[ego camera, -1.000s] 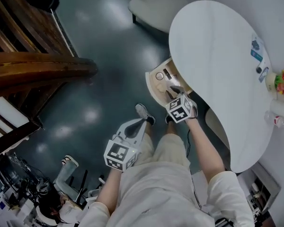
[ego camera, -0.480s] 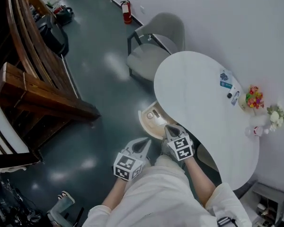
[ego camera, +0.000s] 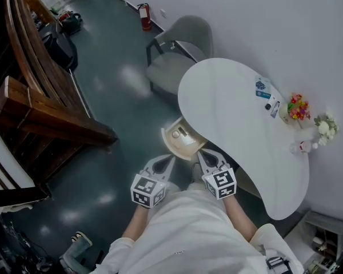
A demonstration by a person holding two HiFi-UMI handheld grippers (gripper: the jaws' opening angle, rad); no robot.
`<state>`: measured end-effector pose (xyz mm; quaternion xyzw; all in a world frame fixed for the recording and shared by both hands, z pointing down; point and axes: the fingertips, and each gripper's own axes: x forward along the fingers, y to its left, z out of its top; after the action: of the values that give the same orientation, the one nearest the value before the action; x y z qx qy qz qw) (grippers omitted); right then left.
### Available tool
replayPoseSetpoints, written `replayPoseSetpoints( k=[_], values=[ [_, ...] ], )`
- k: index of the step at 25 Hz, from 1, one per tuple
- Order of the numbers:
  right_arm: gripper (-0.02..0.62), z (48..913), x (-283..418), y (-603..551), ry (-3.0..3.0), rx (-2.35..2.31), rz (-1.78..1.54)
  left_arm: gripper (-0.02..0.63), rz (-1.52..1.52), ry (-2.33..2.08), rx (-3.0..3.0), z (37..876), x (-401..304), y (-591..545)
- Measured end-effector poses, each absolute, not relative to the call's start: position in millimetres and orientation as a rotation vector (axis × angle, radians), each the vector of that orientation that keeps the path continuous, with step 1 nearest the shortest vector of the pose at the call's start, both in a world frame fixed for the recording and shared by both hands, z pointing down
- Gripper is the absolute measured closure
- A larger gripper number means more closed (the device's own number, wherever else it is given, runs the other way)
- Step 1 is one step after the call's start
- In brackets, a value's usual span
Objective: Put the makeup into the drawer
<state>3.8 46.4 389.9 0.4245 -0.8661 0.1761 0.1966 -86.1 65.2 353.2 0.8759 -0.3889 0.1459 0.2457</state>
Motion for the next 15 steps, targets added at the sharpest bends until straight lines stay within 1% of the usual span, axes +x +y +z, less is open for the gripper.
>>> replayPoseSetpoints(
  k=[15],
  values=[
    [0.581,392.9,9.0,54.9,-2.410,1.198,0.493,0.598,0.416,-1.052,2.381,358.2,-84.9,70.0]
  ],
)
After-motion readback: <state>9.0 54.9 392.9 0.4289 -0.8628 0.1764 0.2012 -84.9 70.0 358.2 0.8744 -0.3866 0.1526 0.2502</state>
